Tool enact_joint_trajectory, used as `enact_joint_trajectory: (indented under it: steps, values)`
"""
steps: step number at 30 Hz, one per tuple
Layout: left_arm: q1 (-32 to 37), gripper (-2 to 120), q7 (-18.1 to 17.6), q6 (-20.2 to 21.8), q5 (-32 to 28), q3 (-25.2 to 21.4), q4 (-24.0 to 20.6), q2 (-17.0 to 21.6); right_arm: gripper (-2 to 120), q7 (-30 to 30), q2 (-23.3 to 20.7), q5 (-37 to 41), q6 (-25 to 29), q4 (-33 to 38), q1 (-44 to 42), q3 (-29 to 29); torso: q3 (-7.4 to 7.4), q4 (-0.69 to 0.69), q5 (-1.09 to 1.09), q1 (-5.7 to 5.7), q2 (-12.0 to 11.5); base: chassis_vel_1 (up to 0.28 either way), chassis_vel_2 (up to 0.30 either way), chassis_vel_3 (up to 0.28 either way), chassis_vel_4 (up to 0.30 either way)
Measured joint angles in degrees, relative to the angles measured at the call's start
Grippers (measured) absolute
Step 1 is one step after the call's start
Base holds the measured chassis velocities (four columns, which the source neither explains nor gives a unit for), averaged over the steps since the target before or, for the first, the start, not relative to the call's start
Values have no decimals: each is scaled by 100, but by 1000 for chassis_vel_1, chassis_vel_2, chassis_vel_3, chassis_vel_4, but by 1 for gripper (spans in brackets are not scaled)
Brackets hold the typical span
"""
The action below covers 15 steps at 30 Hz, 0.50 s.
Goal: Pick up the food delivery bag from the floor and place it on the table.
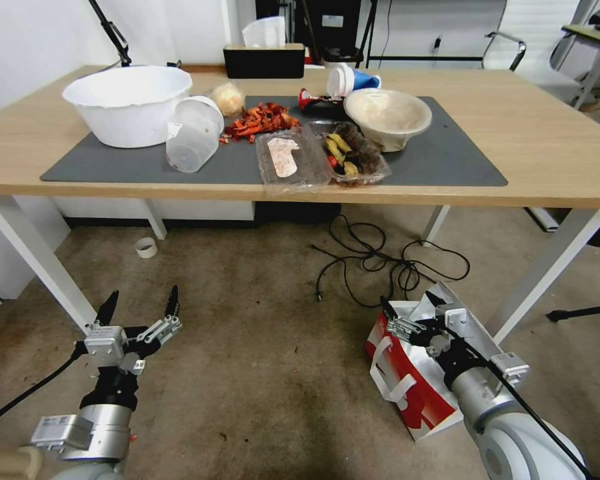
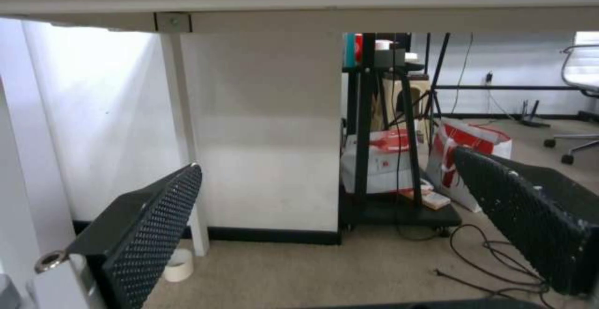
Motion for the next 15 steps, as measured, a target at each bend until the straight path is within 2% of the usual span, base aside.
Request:
enact_joint_trajectory:
  steps: [6, 15]
  values:
    - [-5, 100, 26, -4, -1, -5, 22, -2, 100, -5, -1, -1, -7, -14, 9, -6, -141, 0, 0, -45, -185, 0, 0, 0, 0]
    - [-7, 100, 52, -11, 3, -3, 27, -10, 100, -8, 2, -11, -11, -26, 16, -14, -259, 0, 0, -89, -347, 0, 0, 0, 0]
